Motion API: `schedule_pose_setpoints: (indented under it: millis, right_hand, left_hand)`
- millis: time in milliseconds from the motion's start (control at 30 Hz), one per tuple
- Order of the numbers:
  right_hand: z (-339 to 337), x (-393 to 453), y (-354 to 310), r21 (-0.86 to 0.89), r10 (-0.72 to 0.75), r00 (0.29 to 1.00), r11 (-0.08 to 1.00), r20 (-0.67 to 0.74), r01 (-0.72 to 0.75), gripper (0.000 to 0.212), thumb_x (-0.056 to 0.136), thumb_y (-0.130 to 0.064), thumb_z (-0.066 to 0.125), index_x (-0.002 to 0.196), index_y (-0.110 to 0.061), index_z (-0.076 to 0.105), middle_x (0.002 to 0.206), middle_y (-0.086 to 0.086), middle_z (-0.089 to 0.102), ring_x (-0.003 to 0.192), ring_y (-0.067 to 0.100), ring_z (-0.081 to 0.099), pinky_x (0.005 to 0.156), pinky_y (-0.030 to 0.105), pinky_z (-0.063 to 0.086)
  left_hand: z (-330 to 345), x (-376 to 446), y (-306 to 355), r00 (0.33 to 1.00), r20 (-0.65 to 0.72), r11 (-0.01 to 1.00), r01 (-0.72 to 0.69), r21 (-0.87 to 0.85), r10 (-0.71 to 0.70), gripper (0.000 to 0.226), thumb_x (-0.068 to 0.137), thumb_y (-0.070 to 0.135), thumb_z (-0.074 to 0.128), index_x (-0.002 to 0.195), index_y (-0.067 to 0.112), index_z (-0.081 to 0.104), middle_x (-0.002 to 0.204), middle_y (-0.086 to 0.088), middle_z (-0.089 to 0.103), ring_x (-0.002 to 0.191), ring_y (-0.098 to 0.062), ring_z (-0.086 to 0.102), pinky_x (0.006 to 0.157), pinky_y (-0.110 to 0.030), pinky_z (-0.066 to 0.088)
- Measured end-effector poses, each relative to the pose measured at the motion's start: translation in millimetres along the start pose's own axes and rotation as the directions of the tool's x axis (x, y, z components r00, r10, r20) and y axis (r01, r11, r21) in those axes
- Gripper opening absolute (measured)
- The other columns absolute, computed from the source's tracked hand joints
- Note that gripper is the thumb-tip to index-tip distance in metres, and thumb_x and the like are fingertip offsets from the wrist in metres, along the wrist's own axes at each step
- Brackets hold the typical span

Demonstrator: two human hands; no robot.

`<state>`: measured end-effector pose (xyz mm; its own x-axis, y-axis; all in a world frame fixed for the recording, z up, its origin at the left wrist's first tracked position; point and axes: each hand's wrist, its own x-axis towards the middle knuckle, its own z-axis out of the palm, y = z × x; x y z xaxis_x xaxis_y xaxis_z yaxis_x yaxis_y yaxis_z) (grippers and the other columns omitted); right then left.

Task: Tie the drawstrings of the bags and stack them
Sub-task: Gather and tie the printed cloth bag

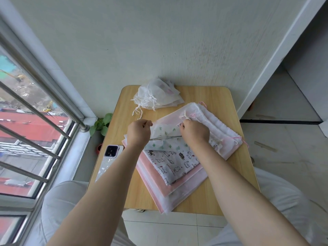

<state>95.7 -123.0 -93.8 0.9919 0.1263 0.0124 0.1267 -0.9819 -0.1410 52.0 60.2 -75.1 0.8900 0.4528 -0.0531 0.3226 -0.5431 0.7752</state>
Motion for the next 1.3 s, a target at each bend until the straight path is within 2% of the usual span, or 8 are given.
schedule_pose_setpoints:
  millis: [167, 267, 500, 600, 833, 1033, 1167, 1300]
  right_hand:
    - [-14.0, 1.5, -2.2, 0.178, -0.064, 0.996, 0.981, -0.069, 0.075, 0.014, 0.094, -0.018, 0.047, 0.105, -0.011, 0.053, 0.076, 0.004, 0.056, 0.070, 0.028, 0.058, 0.049, 0.027, 0.033]
    - [-25.6, 1.1, -13.5, 0.470, -0.159, 0.987, 0.874, 0.035, 0.124, 0.014, 0.088, -0.024, 0.056, 0.102, -0.022, 0.057, 0.101, -0.002, 0.056, 0.078, 0.020, 0.059, 0.065, 0.030, 0.046]
    - [-33.6, -11.3, -44.3, 0.636, -0.436, 0.823, 0.762, 0.365, 0.122, 0.012, 0.084, -0.032, 0.067, 0.086, -0.021, 0.065, 0.063, -0.015, 0.048, 0.059, 0.001, 0.050, 0.056, 0.018, 0.036]
    - [-35.7, -14.5, -46.7, 0.678, -0.444, 0.808, 0.731, 0.388, 0.076, 0.030, 0.095, -0.031, 0.054, 0.076, -0.014, 0.071, 0.065, -0.001, 0.056, 0.060, 0.016, 0.053, 0.059, 0.026, 0.042]
    - [-38.2, -7.0, -34.8, 0.917, -0.356, 0.848, 0.223, 0.392, -0.331, 0.033, 0.103, -0.032, 0.046, 0.084, -0.011, 0.063, 0.060, 0.005, 0.054, 0.039, 0.009, 0.034, 0.039, 0.018, 0.018]
    - [-40.3, 6.4, -27.2, 0.949, -0.221, 0.924, 0.034, 0.312, -0.312, 0.033, 0.103, -0.033, 0.047, 0.091, -0.013, 0.070, 0.062, 0.002, 0.052, 0.042, 0.009, 0.034, 0.038, 0.019, 0.018]
    - [-42.4, 9.7, -23.2, 0.963, -0.126, 0.955, 0.053, 0.269, -0.265, 0.029, 0.102, -0.033, 0.048, 0.101, -0.016, 0.071, 0.066, 0.002, 0.052, 0.046, 0.010, 0.035, 0.040, 0.019, 0.022]
    - [-43.7, 9.9, -12.8, 0.811, -0.047, 0.958, 0.544, 0.283, -0.213, 0.042, 0.084, -0.045, 0.069, 0.106, -0.011, 0.054, 0.085, -0.003, 0.053, 0.069, 0.010, 0.049, 0.057, 0.024, 0.041]
  left_hand:
    - [0.0, -0.2, 8.7, 0.998, 0.044, 0.997, -0.042, -0.060, 0.044, 0.021, 0.096, 0.020, 0.053, 0.091, 0.014, 0.073, 0.056, 0.002, 0.053, 0.041, -0.007, 0.037, 0.043, -0.018, 0.030]
    - [-2.2, -3.1, 24.3, 0.994, 0.112, 0.930, 0.057, -0.363, -0.017, 0.020, 0.091, 0.017, 0.055, 0.080, 0.012, 0.071, 0.055, -0.001, 0.051, 0.042, -0.012, 0.041, 0.050, -0.025, 0.037]
    - [-9.9, -4.1, 62.1, 0.942, 0.305, 0.617, 0.160, -0.771, 0.138, 0.021, 0.097, 0.017, 0.053, 0.093, 0.002, 0.068, 0.078, -0.013, 0.064, 0.072, -0.027, 0.061, 0.072, -0.036, 0.054]
    - [-7.2, 6.3, 54.4, 0.959, 0.267, 0.693, 0.125, -0.710, 0.101, 0.022, 0.093, 0.025, 0.057, 0.096, 0.009, 0.070, 0.097, -0.012, 0.069, 0.096, -0.027, 0.066, 0.092, -0.036, 0.052]
    - [5.6, -4.0, 12.7, 0.879, 0.454, 0.764, 0.392, -0.513, -0.146, 0.023, 0.098, 0.023, 0.040, 0.100, 0.003, 0.051, 0.080, -0.009, 0.063, 0.064, -0.019, 0.065, 0.069, -0.029, 0.053]
    - [3.0, -19.7, 8.7, 0.825, 0.566, 0.949, 0.189, -0.252, -0.015, 0.026, 0.087, 0.022, 0.052, 0.093, 0.012, 0.075, 0.102, -0.004, 0.075, 0.100, -0.020, 0.066, 0.093, -0.030, 0.050]
    - [4.5, -19.7, 9.8, 0.853, 0.522, 0.984, 0.088, -0.158, 0.007, 0.016, 0.090, 0.023, 0.063, 0.095, 0.022, 0.079, 0.099, 0.002, 0.074, 0.088, -0.007, 0.061, 0.078, -0.012, 0.043]
    - [9.3, -12.4, 9.2, 0.927, 0.375, 0.971, 0.114, -0.209, -0.028, 0.024, 0.098, 0.030, 0.055, 0.090, 0.025, 0.077, 0.091, 0.004, 0.073, 0.079, -0.015, 0.057, 0.064, -0.019, 0.043]
